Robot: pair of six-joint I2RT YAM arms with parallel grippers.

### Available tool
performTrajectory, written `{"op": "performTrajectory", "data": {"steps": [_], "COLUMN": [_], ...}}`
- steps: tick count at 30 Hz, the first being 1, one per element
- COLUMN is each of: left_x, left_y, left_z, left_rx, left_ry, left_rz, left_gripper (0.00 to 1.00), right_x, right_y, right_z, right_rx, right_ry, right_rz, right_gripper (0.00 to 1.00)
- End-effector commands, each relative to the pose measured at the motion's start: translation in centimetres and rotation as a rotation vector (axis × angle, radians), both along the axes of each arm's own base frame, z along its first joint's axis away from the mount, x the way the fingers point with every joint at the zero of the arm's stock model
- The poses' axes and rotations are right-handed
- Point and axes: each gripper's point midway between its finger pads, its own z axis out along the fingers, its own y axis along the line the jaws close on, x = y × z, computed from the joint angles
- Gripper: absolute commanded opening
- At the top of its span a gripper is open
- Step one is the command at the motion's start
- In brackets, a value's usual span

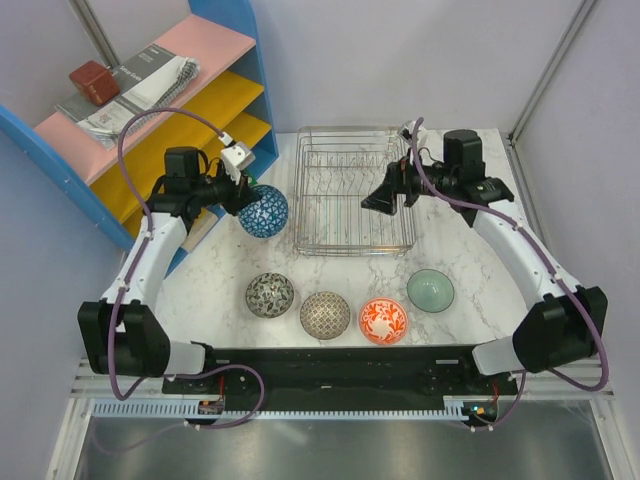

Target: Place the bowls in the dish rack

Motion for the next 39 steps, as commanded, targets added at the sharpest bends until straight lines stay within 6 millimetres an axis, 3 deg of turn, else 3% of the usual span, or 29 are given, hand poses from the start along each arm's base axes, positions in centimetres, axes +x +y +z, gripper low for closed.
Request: {"op": "performTrajectory", "data": {"steps": [1,6,10,16,23,28,31,39], "left_x": [-2.2,-3.0,-3.7,-2.1,1.9,2.5,2.5,2.1], "left_y": [-4.2,-7.5,-11.3,-14.2,-14.4,-14.9,-15.3,-15.6], "left_z": [5.7,6.9,6.9,6.1,7.0,6.7,6.3,6.2], "left_rx": [-0.168,-0.2,-0.196,-0.169,-0.138,-0.141,-0.149,-0.155], "left_ry": [-0.06,-0.057,-0.055,-0.058,-0.122,-0.106,-0.09,-0.079], "left_rz": [-0.202,-0.304,-0.386,-0.397,-0.304,-0.31,-0.328,-0.336], "left_gripper": [0.02,0.02,0.02,0.02,0.02,0.02,0.02,0.02], "right_x": [-0.6,0.1,0.5,0.1,-0.2,-0.8,-0.9,-0.6], "right_y": [3.4,5.5,7.5,9.2,9.1,9.2,9.3,9.9], "right_z": [3.7,4.3,3.3,1.8,-0.9,-2.4,-2.5,-0.1], "right_rx": [0.231,0.348,0.399,0.444,0.384,0.361,0.379,0.546], "right_ry": [0.054,0.062,0.144,0.237,0.278,0.311,0.338,0.336], "right_rz": [0.167,0.214,0.245,0.283,0.286,0.305,0.323,0.381], "right_gripper": [0.98,0.98,0.98,0.98,0.98,0.98,0.96,0.91]}}
